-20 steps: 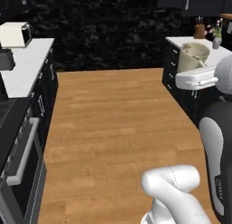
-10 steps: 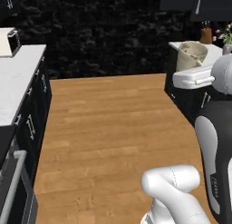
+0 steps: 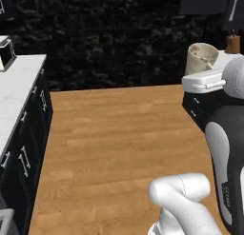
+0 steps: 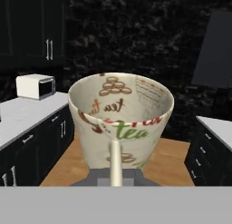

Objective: Gather all objects into one cabinet and sort the glasses and bowls to opposite sides.

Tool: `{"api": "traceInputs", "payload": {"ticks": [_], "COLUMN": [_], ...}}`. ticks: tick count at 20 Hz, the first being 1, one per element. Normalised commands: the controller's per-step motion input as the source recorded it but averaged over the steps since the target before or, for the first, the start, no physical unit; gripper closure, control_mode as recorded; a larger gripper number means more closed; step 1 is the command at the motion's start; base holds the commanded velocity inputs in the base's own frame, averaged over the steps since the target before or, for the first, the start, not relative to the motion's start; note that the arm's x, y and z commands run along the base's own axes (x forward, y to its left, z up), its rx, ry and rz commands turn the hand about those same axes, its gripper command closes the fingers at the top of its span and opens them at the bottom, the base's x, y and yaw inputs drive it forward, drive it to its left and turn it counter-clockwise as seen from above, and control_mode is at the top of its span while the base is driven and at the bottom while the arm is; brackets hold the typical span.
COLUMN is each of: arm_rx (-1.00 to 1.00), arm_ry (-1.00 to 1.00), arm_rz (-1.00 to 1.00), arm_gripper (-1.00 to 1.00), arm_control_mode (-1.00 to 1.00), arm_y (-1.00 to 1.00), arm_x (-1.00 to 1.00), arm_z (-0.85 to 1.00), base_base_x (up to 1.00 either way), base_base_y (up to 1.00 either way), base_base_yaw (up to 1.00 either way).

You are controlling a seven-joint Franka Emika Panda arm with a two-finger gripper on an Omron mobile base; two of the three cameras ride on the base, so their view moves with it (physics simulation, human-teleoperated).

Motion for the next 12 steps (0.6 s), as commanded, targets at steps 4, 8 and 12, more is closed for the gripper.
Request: {"api": "traceInputs", "payload": {"ticks": [4,8,12], "arm_rx": [0.00,0.00,0.00], "arm_ry": [0.00,0.00,0.00], "arm_rz": [0.00,0.00,0.00], "arm_gripper": [1.00,1.00,1.00], "arm_control_mode": [1.00,1.00,1.00], "arm_y": [0.00,0.00,0.00], "arm_x": [0.00,0.00,0.00], "arm_z": [0.00,0.00,0.00], "base_base_x": [1.00,1.00,1.00], "base_base_y": [-0.01,0.00,0.00], "base_base_yaw": [-0.02,-0.03,-0.11]}}
